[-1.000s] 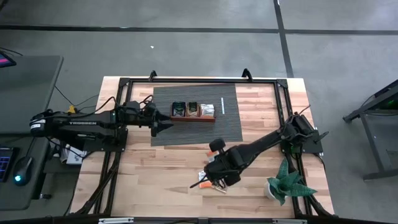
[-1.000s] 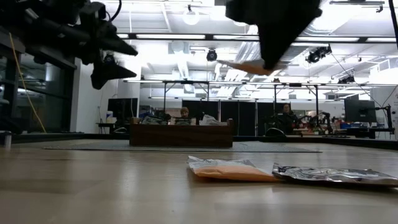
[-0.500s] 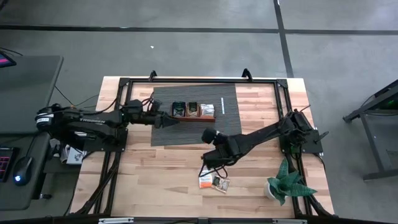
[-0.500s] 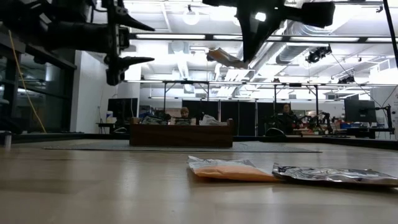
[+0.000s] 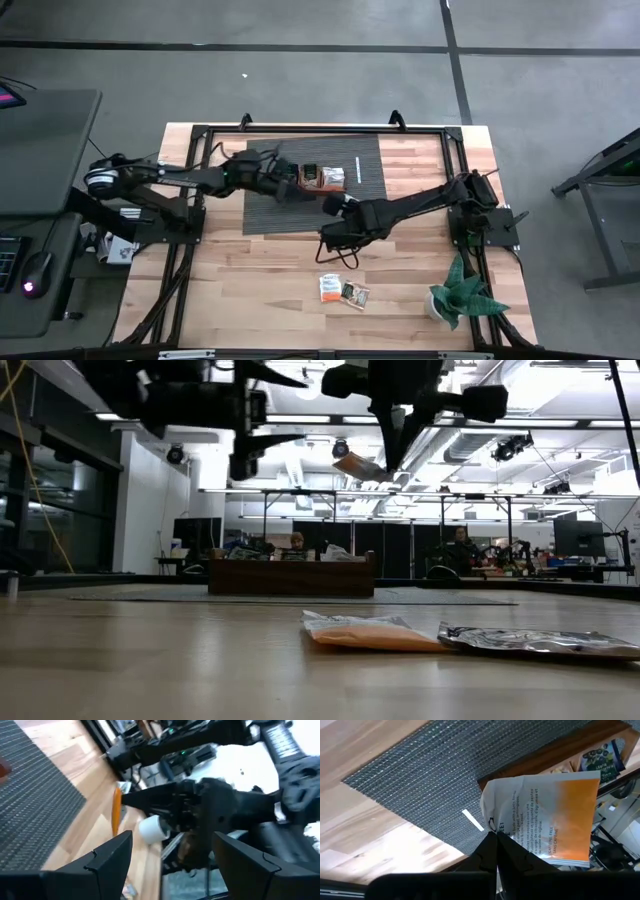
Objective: Pick & Place Tea
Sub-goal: Put the orange tea bag into the right section of the wooden organizer
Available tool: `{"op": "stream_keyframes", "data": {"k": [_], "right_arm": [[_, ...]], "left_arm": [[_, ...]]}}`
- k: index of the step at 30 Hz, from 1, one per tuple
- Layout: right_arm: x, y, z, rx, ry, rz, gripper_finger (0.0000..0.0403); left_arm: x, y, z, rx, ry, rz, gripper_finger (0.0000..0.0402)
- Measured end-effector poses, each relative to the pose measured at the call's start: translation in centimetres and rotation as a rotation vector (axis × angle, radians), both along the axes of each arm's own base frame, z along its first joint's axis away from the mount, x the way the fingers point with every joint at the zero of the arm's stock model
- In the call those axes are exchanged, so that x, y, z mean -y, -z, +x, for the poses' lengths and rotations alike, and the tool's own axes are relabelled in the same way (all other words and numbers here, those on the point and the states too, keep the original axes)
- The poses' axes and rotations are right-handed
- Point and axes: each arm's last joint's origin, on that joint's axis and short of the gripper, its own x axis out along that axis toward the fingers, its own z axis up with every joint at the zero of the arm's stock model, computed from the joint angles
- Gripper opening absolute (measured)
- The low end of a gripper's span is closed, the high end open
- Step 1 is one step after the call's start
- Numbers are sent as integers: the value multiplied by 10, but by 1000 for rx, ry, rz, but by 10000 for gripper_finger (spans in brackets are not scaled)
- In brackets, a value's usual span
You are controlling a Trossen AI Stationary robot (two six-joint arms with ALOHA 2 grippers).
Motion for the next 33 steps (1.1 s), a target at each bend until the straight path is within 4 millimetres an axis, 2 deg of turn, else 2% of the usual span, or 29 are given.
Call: {"op": "stream_keyframes", "data": {"k": [4,11,23,33], "right_arm": [[0,0,0,5,5,6,0],[-1,1,2,30,25,46,0],[4,0,10,102,40,73,0],[8,0,13,125,49,85,0]], "left_arm": [[-3,7,16,-87,10,45,271],[-6,21,30,-151,44,70,271],[-8,36,39,-177,46,69,271],[-9,38,41,-164,17,129,271]]}}
